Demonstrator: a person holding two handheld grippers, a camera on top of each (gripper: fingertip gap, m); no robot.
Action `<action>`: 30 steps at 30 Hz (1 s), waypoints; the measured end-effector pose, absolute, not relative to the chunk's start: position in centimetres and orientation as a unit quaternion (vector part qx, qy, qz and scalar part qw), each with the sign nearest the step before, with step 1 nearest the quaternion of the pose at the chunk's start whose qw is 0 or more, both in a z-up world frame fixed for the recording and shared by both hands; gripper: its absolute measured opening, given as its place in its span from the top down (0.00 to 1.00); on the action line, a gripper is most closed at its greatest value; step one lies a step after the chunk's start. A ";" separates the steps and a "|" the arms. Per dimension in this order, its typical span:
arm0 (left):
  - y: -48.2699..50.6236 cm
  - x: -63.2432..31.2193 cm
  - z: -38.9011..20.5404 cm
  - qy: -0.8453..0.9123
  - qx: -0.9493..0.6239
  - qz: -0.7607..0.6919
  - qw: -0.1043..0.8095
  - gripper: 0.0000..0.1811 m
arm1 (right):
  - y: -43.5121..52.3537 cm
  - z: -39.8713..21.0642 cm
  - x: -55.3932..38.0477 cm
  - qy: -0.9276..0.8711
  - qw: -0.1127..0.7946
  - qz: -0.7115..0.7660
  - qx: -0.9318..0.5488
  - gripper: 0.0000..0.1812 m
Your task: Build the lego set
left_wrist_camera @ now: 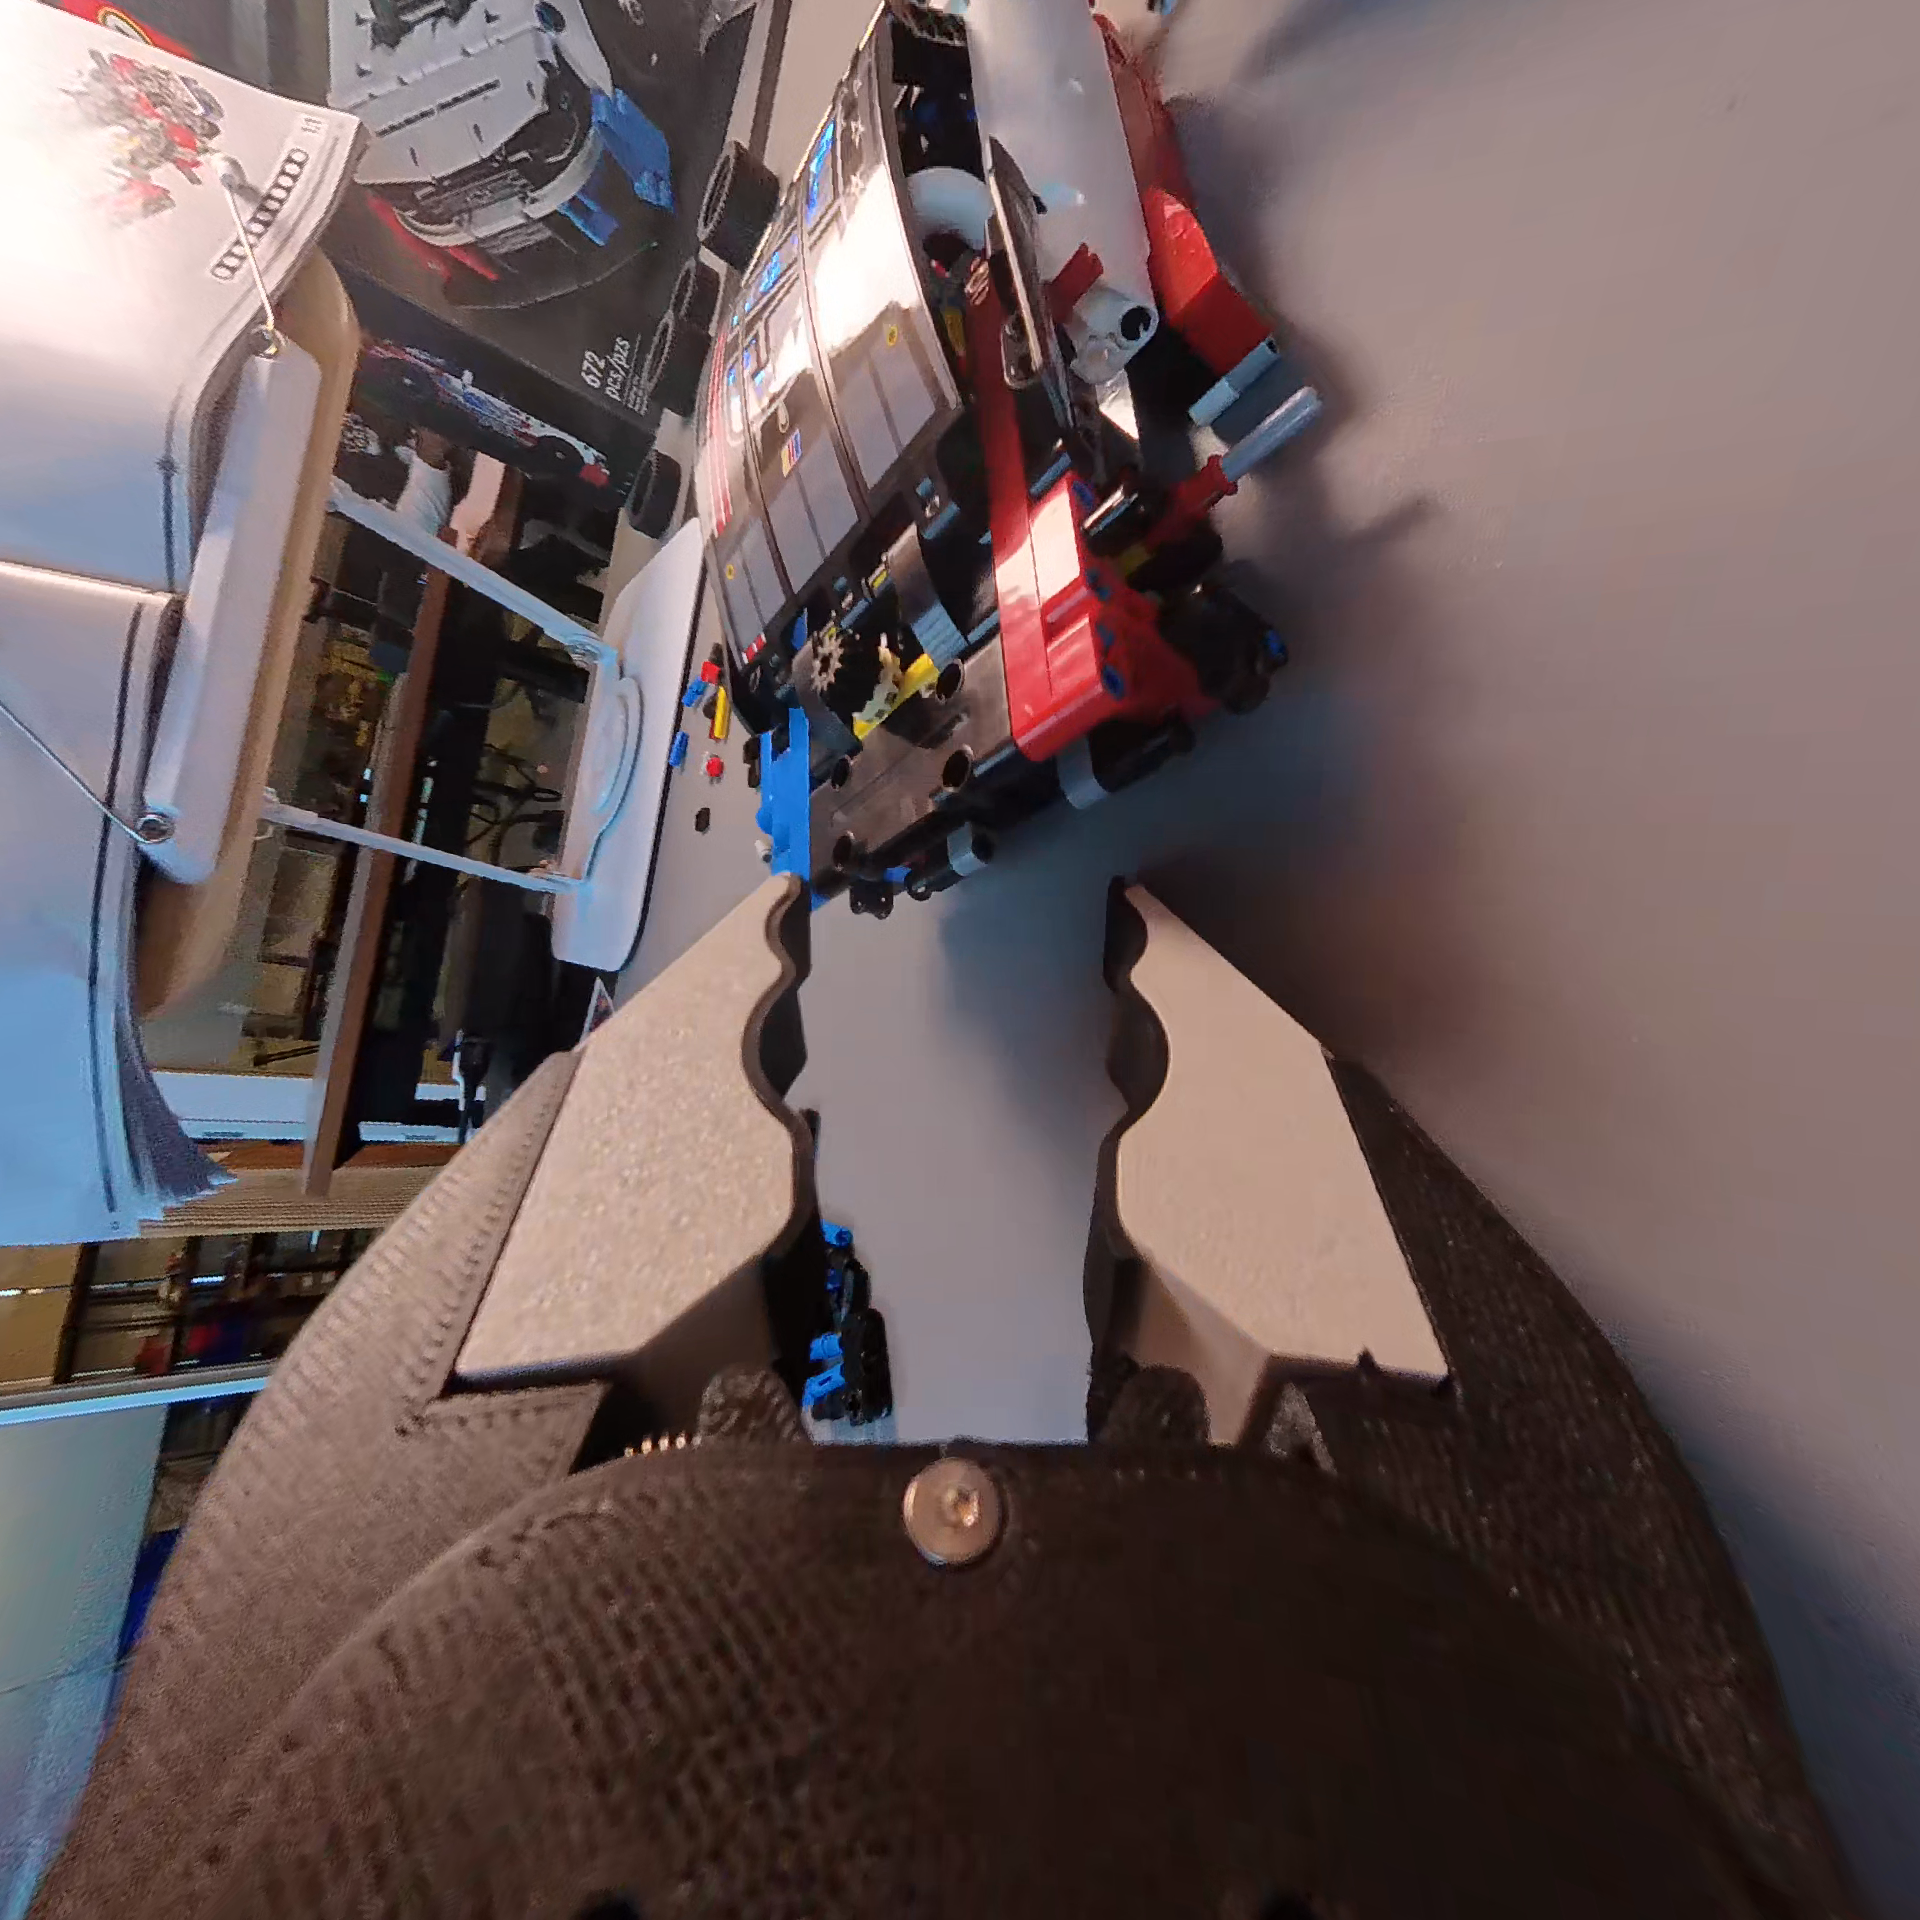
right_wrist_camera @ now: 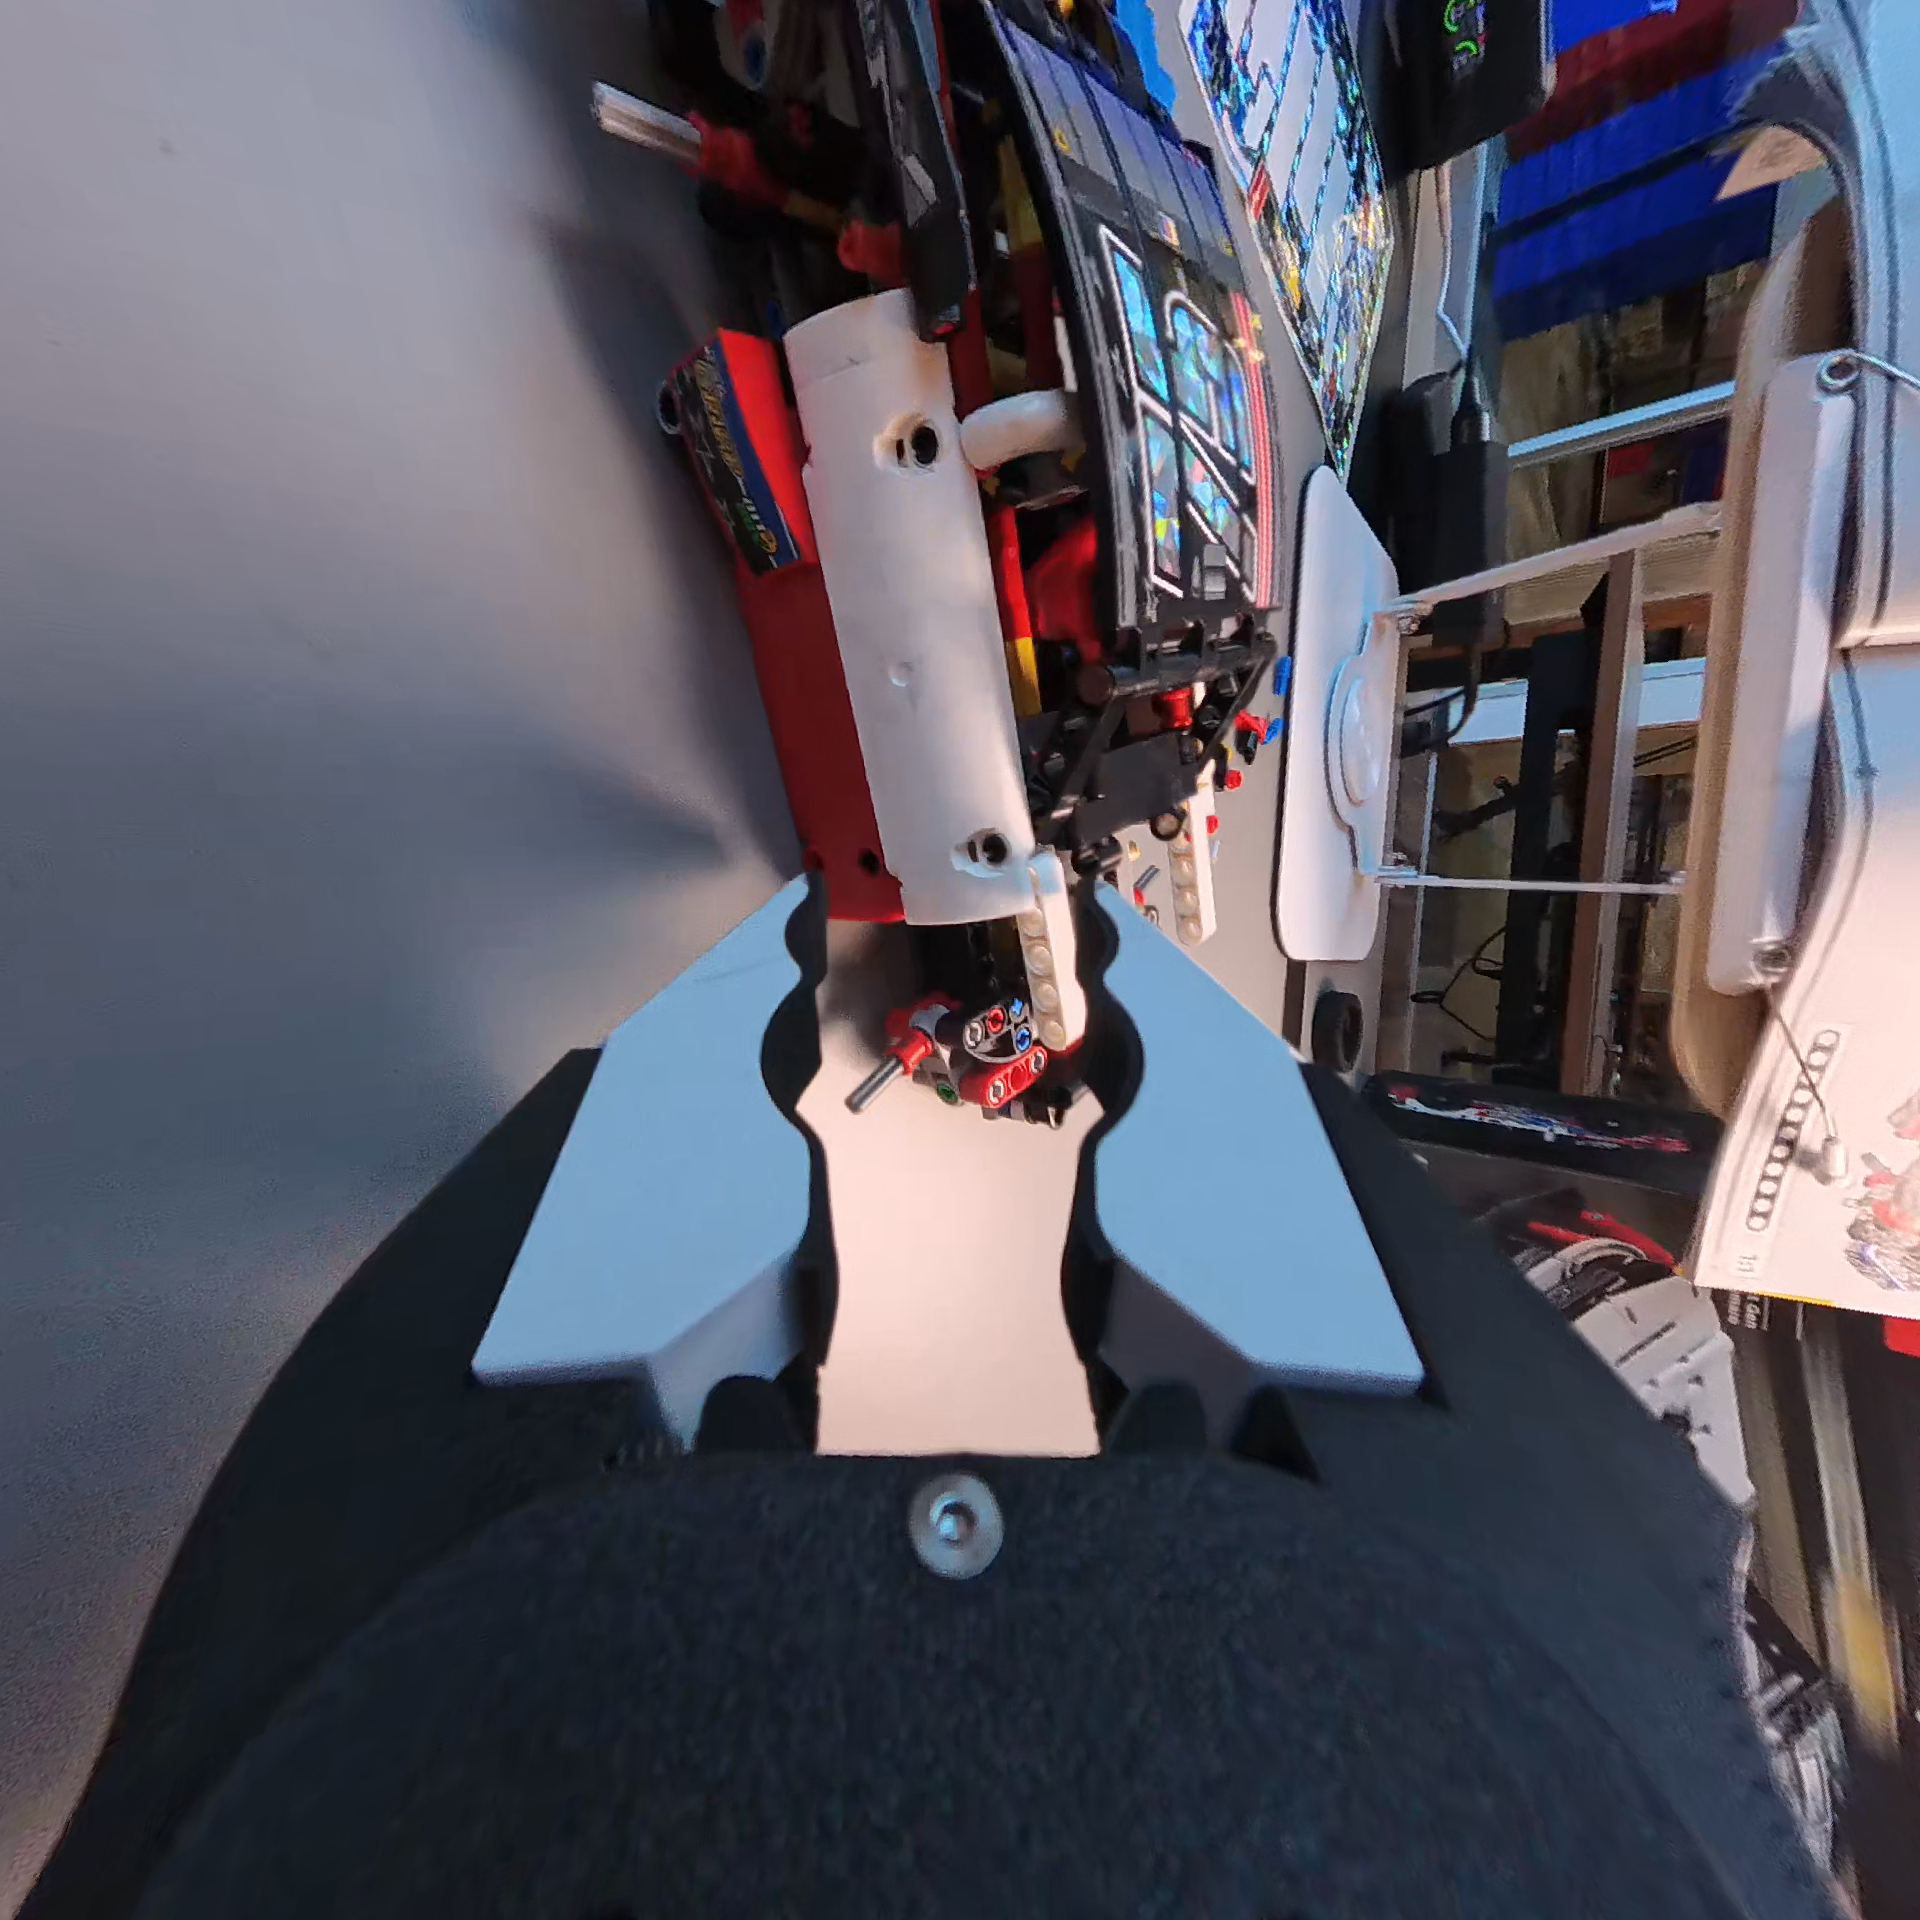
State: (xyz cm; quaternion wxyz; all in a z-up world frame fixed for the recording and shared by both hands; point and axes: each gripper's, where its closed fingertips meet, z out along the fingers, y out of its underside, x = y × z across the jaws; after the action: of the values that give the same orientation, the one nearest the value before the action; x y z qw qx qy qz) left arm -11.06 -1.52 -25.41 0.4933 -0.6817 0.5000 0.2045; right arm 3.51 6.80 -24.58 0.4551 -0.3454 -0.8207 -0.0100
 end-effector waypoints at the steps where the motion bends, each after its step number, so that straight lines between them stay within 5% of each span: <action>1: -1.3 -11.0 -25.4 0.503 -0.675 0.213 0.495 0.69 | 6.7 -24.8 3.4 -0.820 0.455 -0.009 -0.347 0.73; 8: 0.0 -10.1 -24.8 0.511 -0.648 0.232 0.516 0.79 | 7.2 -24.9 2.3 -0.810 0.448 0.046 -0.376 0.78; 16: -1.9 -9.4 -23.5 0.455 -0.694 0.056 0.555 0.84 | 4.4 -22.9 3.2 -0.823 0.368 0.141 -0.409 0.81; 23: -2.4 -9.6 -22.3 0.361 -0.730 -0.128 0.566 0.85 | 4.4 -21.0 3.4 -0.822 0.423 0.060 -0.377 0.52; 25: -2.1 -9.8 -22.0 0.335 -0.736 -0.174 0.562 0.85 | 5.4 -21.7 2.4 -0.830 0.436 -0.010 -0.346 0.50; 30: -1.9 -10.3 -21.7 0.292 -0.748 -0.241 0.545 0.86 | 6.8 -21.3 -0.1 -0.838 0.429 -0.036 -0.335 0.68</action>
State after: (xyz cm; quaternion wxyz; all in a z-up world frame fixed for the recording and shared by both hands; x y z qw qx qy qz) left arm -10.32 -1.93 -21.72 0.5447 -0.7485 0.2917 -0.2408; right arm -0.09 6.84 -21.26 0.4294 -0.3345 -0.8381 -0.0364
